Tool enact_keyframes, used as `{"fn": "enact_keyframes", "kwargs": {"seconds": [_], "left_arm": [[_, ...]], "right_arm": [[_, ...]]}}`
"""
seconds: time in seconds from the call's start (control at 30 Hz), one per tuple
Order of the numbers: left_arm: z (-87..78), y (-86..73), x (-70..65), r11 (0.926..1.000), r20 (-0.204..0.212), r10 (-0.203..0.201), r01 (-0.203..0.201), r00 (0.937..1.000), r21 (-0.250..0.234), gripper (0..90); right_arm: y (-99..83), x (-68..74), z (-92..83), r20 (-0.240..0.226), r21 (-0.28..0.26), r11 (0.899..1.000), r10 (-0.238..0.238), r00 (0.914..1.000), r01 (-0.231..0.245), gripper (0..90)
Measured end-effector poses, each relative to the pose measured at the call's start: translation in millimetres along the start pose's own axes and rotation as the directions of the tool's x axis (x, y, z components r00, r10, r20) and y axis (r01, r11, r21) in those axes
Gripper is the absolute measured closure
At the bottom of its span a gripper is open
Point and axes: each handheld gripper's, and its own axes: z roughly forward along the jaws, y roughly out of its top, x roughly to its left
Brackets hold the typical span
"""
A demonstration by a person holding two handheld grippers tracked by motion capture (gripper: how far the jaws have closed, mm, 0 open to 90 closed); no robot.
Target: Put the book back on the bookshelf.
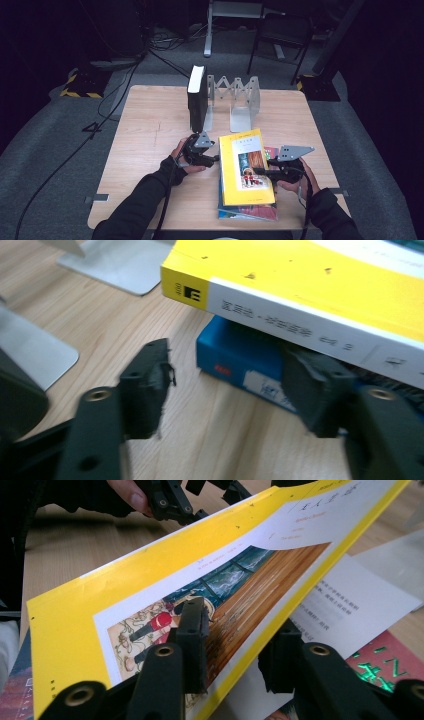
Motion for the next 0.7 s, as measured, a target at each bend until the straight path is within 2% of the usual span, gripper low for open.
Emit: {"fn": "enact_keyframes", "kwargs": {"seconds": [0.03, 0.07, 0.13, 0.2, 0.23, 0.3, 0.4, 0.47, 0.53, 0.57, 0.7], "left_arm": [[-2.5, 3.6, -0.7, 0.9998, 0.023, -0.005, 0.005, 0.9997, -0.019, 48.0], [-2.5, 3.6, -0.7, 0.9998, 0.023, -0.005, 0.005, 0.9997, -0.019, 57.8], [-5.2, 9.6, -1.2, 0.9988, 0.042, -0.028, 0.029, 0.9987, -0.040, 61.1], [-8.7, 15.7, 0.7, 0.9960, 0.066, -0.046, 0.051, 0.9967, -0.074, 66.5], [-10.6, 20.2, 1.5, 0.9963, 0.063, -0.036, 0.041, 0.9974, -0.076, 67.1], [-13.0, 27.1, 2.6, 0.9956, 0.075, -0.041, 0.047, 0.9964, -0.081, 69.5], [-16.2, 35.8, 4.4, 0.9964, 0.085, -0.025, 0.031, 0.9961, -0.078, 74.1], [-19.1, 44.6, 4.7, 0.9977, 0.079, 0.000, 0.005, 0.9969, -0.067, 75.3], [-20.8, 48.2, 4.2, 0.9979, 0.075, 0.009, -0.004, 0.9971, -0.065, 76.5], [-23.6, 52.6, 4.6, 0.9977, 0.071, 0.028, -0.023, 0.9971, -0.064, 77.2], [-33.4, 65.2, 6.2, 0.9945, 0.074, 0.051, -0.044, 0.9960, -0.095, 84.0]], "right_arm": [[0.8, 1.4, -2.3, 0.008, -0.011, 1.000, -0.016, 0.9998, 0.016, 69.3], [2.6, 4.0, -5.9, 0.027, -0.022, 0.999, -0.038, 0.9989, 0.039, 69.8], [3.8, 5.3, -8.4, 0.036, -0.033, 0.998, -0.049, 0.9982, 0.050, 70.2], [6.5, 6.9, -13.8, 0.068, -0.054, 0.996, -0.071, 0.9952, 0.074, 71.6], [7.8, 7.4, -16.4, 0.091, -0.067, 0.994, -0.078, 0.9928, 0.084, 72.7], [9.7, 8.2, -19.8, 0.132, -0.087, 0.990, -0.097, 0.9865, 0.109, 74.2], [11.8, 9.2, -23.6, 0.174, -0.112, 0.984, -0.116, 0.9779, 0.136, 76.4], [13.5, 10.7, -25.3, 0.206, -0.120, 0.981, -0.126, 0.9704, 0.153, 77.6], [14.5, 11.4, -26.3, 0.215, -0.121, 0.979, -0.136, 0.9671, 0.165, 77.9], [15.8, 12.3, -27.3, 0.225, -0.120, 0.977, -0.147, 0.9631, 0.177, 78.2], [20.2, 14.5, -32.1, 0.257, -0.159, 0.967, -0.155, 0.9538, 0.200, 80.4]]}}
